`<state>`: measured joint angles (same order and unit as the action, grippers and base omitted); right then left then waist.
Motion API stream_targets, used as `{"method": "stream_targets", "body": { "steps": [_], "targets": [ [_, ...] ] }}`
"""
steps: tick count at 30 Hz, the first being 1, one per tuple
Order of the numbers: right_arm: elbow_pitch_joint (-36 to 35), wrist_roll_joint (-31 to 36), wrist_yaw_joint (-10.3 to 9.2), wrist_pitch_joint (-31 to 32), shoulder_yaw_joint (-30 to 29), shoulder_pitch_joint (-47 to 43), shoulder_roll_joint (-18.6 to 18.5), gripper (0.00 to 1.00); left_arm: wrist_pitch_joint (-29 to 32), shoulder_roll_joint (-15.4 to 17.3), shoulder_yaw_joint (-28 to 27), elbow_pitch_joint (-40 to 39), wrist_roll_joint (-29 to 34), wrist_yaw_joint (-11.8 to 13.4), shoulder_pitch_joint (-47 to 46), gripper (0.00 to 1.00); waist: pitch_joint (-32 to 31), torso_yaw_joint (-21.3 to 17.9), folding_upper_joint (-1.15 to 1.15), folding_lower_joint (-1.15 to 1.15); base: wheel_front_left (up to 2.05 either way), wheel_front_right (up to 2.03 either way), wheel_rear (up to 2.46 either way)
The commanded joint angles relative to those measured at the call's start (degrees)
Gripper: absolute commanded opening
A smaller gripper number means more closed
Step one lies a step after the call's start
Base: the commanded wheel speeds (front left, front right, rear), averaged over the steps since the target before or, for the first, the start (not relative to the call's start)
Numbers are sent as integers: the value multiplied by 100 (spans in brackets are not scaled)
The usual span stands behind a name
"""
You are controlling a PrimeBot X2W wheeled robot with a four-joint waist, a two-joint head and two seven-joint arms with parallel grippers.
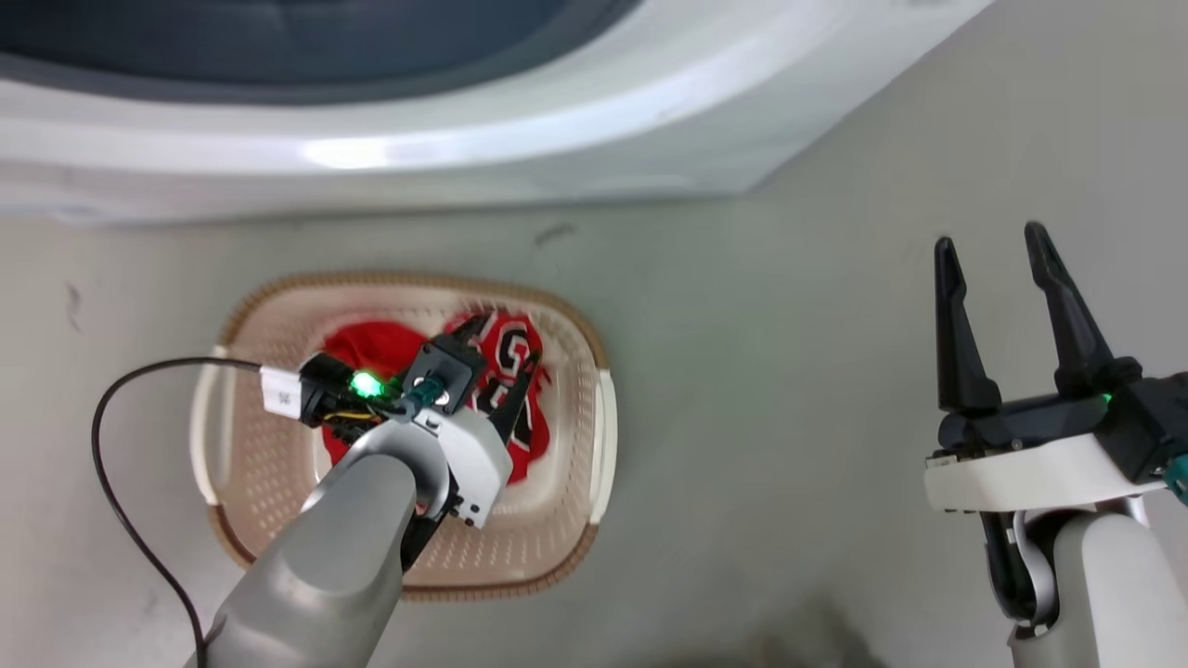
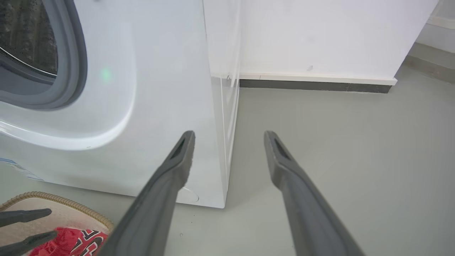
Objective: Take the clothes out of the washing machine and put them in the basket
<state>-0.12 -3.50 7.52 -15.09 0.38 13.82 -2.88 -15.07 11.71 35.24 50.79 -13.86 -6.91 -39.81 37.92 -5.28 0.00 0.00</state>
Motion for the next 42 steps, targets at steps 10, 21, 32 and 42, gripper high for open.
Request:
{"method": "stream_targets", "body": {
  "steps": [10,21,32,42],
  "targets": [
    [216,-66,-6,-11,-194,-506,1,100,-15,365,-557,-1201,101,77,738,100,-1802,215,0,0,0,0,0],
    [110,59,-6,-11,-193,-1022,1,100,-15,354,-1664,-3100,183,453,2080,100,-2834,612,0,0,0,0,0],
    [30,-47,-6,-11,-254,-1579,1,100,-14,33,-2459,-4266,440,699,3440,100,-3462,804,0,0,0,0,0],
    [70,-277,-5,-11,-243,-2033,1,100,-14,-360,-2950,-4851,813,1011,4414,100,-3881,712,0,0,0,0,0]
  ]
}}
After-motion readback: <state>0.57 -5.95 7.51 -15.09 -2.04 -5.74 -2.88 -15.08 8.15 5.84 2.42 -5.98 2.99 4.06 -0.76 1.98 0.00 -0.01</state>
